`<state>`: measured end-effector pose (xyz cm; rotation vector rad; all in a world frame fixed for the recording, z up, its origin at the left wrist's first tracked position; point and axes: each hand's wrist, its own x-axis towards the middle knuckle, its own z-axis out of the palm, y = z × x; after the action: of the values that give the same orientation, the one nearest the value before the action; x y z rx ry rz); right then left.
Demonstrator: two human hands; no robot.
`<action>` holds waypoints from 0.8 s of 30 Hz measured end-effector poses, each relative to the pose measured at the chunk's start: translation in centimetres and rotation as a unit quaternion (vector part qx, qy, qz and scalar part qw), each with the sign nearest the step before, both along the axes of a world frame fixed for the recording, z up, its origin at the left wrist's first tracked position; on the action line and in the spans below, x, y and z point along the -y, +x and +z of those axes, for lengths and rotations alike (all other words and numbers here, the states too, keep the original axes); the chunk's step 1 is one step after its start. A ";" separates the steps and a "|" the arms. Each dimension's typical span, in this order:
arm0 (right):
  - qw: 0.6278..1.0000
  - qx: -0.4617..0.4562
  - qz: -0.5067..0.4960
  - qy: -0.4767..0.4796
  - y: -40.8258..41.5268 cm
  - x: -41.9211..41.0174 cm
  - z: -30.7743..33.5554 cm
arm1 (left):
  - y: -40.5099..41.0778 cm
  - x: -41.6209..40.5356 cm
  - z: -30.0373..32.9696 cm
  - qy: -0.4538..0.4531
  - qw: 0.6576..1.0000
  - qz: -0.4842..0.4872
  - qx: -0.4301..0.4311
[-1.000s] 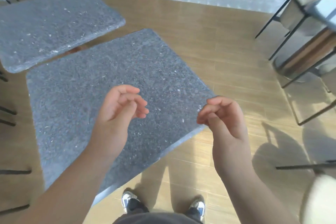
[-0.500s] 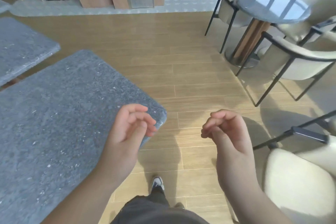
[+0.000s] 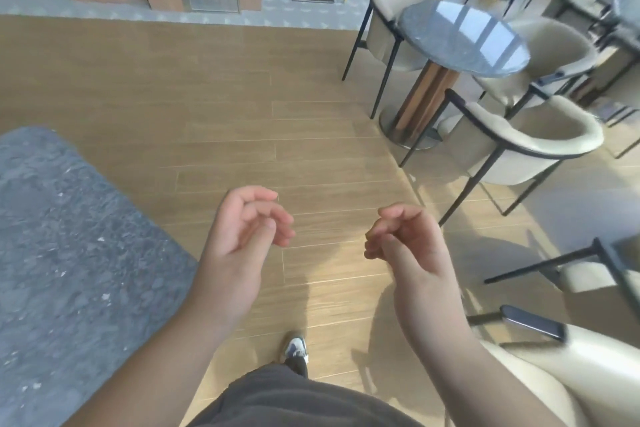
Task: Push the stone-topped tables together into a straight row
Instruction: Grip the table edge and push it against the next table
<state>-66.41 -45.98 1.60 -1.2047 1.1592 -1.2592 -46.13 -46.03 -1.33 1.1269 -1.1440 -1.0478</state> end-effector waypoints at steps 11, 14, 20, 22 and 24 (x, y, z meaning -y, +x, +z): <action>0.998 0.023 -0.057 -0.006 -8.2 19.2 0.6 | -6.6 22.1 0.7 -0.010 0.998 -0.057 0.014; 0.999 0.025 -0.032 -0.004 -10.4 25.4 -0.2 | -8.3 27.7 0.1 -0.017 0.999 -0.033 0.019; 0.995 0.019 0.093 -0.007 -11.9 39.7 -0.9 | -10.0 36.9 -0.5 -0.023 0.995 0.094 0.016; 0.991 0.008 0.135 0.003 -11.6 44.2 -0.5 | -9.9 38.6 -0.2 -0.008 0.991 0.133 0.016; 0.986 -0.005 0.167 0.010 -10.5 48.2 -0.2 | -9.1 39.7 0.2 0.007 0.985 0.170 0.015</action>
<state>-76.92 -94.14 1.43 -1.3279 0.9267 -0.9879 -55.21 -85.78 -1.10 1.2985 -0.9262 -0.7769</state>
